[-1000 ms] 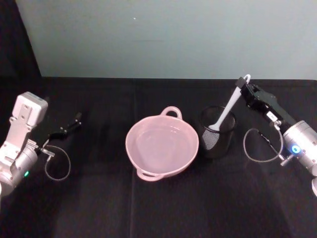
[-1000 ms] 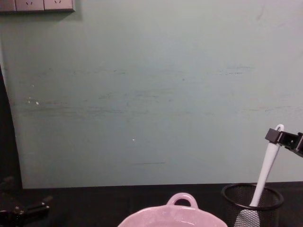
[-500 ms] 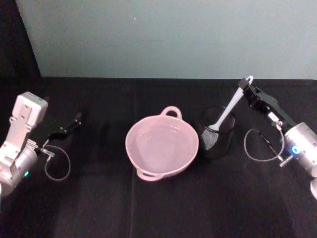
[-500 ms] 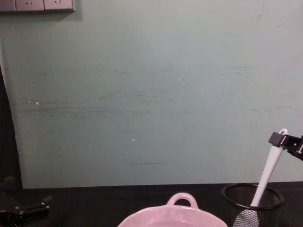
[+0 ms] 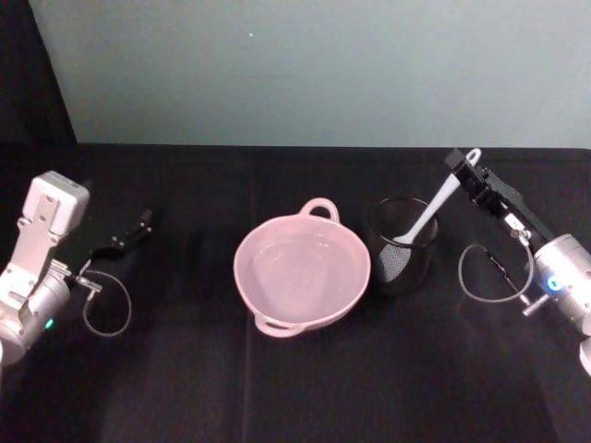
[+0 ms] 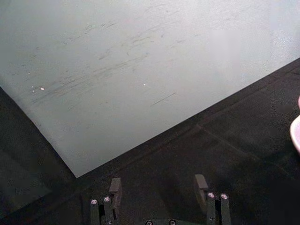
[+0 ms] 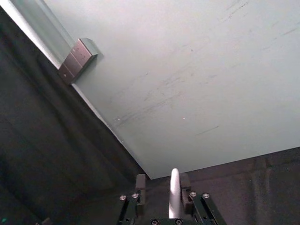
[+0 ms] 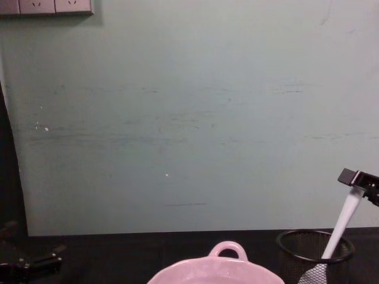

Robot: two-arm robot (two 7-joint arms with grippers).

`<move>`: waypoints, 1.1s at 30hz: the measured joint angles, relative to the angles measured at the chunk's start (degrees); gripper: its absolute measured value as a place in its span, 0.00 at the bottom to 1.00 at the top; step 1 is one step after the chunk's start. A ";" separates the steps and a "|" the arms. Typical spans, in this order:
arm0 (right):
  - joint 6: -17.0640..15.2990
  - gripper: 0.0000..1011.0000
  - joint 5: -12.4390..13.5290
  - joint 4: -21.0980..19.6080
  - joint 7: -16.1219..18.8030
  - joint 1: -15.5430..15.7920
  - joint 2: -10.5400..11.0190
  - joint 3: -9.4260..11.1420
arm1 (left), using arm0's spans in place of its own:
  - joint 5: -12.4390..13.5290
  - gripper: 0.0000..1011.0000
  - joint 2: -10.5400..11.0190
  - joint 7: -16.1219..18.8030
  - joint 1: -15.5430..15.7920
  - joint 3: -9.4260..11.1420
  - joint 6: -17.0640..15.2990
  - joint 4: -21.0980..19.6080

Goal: Use the one hand to pick up the spoon and stir the clear water in the bowl.

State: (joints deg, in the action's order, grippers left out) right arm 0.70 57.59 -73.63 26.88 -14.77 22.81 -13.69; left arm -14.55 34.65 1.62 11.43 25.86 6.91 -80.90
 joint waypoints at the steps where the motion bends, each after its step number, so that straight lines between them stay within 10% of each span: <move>1: -0.02 0.44 0.06 0.00 -0.17 0.03 0.06 0.00 | 0.00 1.00 0.00 0.00 0.00 0.00 0.00 0.00; 19: 0.28 0.97 0.47 -0.24 -0.38 1.27 0.52 -0.20 | 0.00 1.00 0.00 0.00 0.00 0.00 0.00 0.00; 33: 2.00 0.99 -2.03 -15.43 -6.53 14.28 6.07 2.84 | 0.01 1.00 0.00 0.00 0.00 0.00 0.00 0.00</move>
State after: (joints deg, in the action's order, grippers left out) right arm 2.70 55.56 -89.06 20.35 -0.49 28.88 -10.85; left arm -14.54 34.64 1.62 11.43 25.86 6.91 -80.90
